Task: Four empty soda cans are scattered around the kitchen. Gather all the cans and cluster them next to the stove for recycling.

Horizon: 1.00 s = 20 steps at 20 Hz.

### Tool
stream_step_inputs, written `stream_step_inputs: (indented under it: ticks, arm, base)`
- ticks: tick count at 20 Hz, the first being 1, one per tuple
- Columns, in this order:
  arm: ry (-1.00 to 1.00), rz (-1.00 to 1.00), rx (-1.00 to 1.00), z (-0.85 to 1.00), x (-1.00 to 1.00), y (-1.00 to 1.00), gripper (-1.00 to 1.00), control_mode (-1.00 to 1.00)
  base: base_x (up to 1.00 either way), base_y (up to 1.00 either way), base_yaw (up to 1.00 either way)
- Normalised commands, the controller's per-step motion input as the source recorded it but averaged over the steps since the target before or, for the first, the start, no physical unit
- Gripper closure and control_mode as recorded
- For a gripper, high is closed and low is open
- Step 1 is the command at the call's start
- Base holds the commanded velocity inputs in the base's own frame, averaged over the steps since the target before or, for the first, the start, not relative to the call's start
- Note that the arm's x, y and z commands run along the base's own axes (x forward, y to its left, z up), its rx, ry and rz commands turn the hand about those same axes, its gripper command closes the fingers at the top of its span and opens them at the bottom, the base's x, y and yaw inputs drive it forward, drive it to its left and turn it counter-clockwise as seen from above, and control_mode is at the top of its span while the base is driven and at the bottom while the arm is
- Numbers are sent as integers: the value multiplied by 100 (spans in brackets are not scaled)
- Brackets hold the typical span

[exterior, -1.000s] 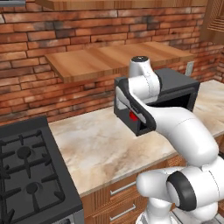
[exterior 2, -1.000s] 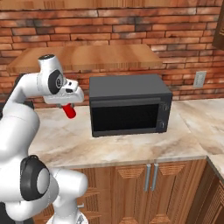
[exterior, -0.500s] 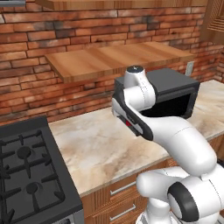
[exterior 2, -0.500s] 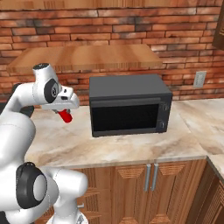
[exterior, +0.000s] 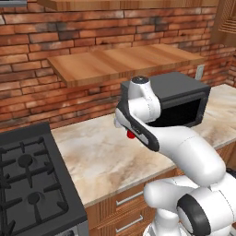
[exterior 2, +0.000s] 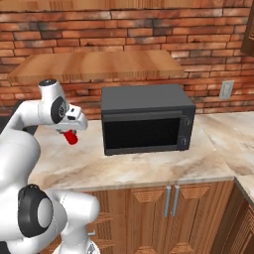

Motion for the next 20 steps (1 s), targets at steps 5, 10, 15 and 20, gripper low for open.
stream_step_inputs:
  ticks: [5,10,15,20]
  arm:
    - [0,2,1,-33,0,26,100,-100]
    - [0,4,1,-30,0,25,100,-100]
    - [1,4,3,-24,0,22,100,-100]
    - [2,4,4,-22,0,23,100,-100]
  base:
    - [0,0,0]
    - [0,0,0]
    - [0,0,0]
    - [0,0,0]
